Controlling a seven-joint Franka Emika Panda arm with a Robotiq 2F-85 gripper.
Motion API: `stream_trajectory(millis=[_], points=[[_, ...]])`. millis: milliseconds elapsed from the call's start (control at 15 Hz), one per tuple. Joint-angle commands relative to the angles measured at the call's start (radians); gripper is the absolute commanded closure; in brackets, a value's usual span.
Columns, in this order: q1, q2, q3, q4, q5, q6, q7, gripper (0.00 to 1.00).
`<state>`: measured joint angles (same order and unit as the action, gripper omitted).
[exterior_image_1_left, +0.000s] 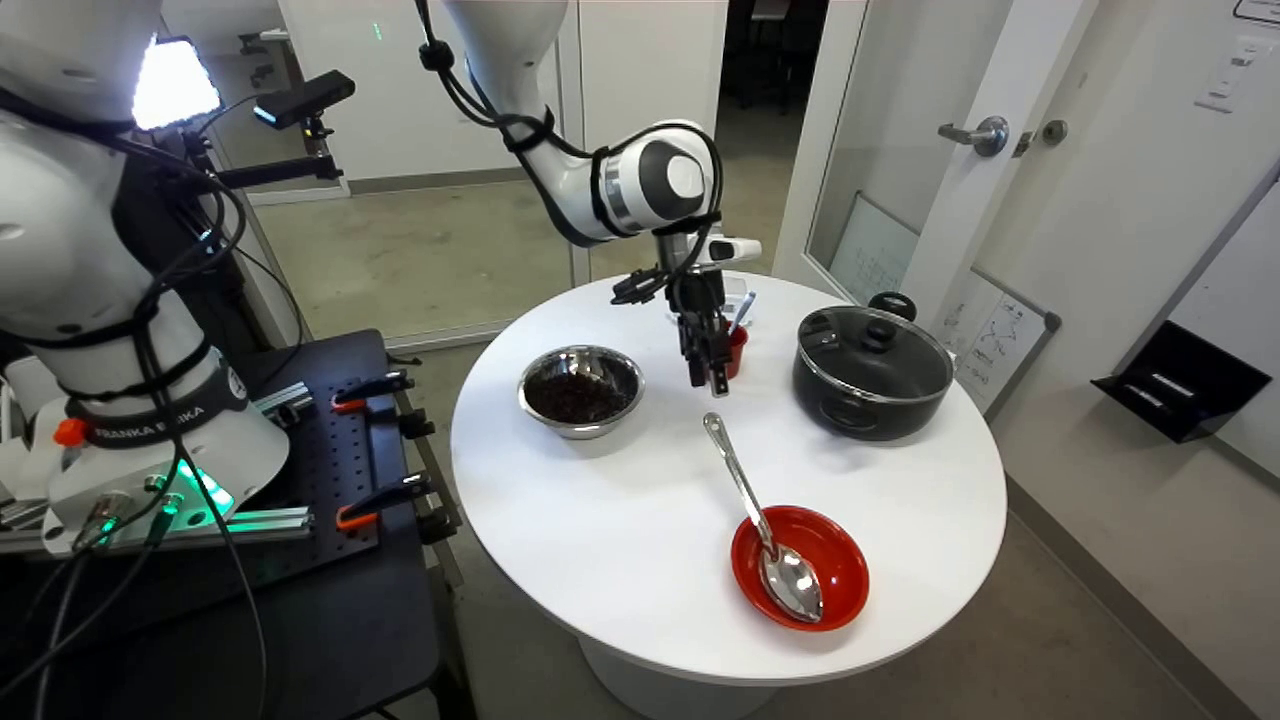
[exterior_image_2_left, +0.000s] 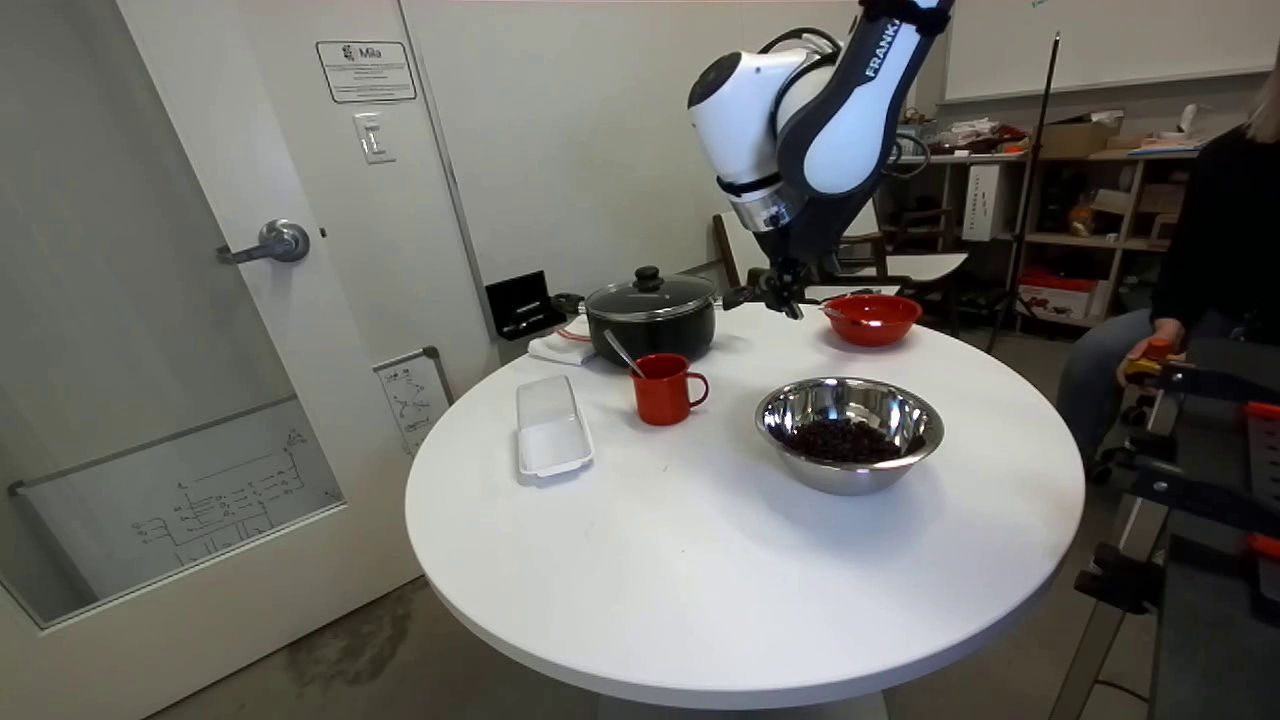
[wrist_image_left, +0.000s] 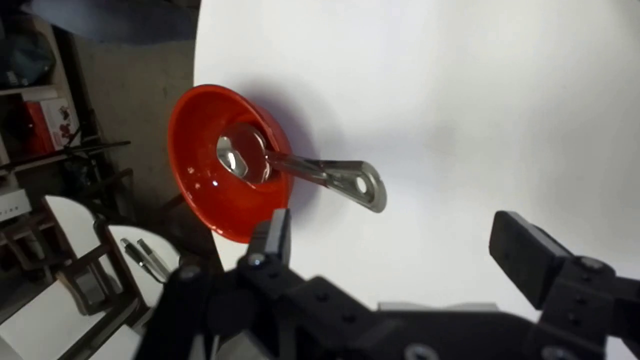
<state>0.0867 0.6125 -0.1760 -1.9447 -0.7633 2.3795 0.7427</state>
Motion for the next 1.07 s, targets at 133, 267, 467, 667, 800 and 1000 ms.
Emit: stream_trajectory(millis=[133, 267, 467, 667, 800, 1000], points=[[0.024, 0.034, -0.049, 0.029, -0.155, -0.018, 0.006, 0.00], [0.009, 0.035, -0.036, 0.034, -0.142, -0.021, 0.011, 0.00], [0.008, 0.043, -0.030, 0.041, -0.130, -0.023, 0.022, 0.00], [0.015, 0.053, -0.030, 0.043, -0.130, -0.032, 0.052, 0.00], [0.016, 0.055, -0.027, 0.040, -0.130, -0.036, 0.057, 0.00], [0.019, 0.061, -0.028, 0.036, -0.136, -0.033, 0.073, 0.00]])
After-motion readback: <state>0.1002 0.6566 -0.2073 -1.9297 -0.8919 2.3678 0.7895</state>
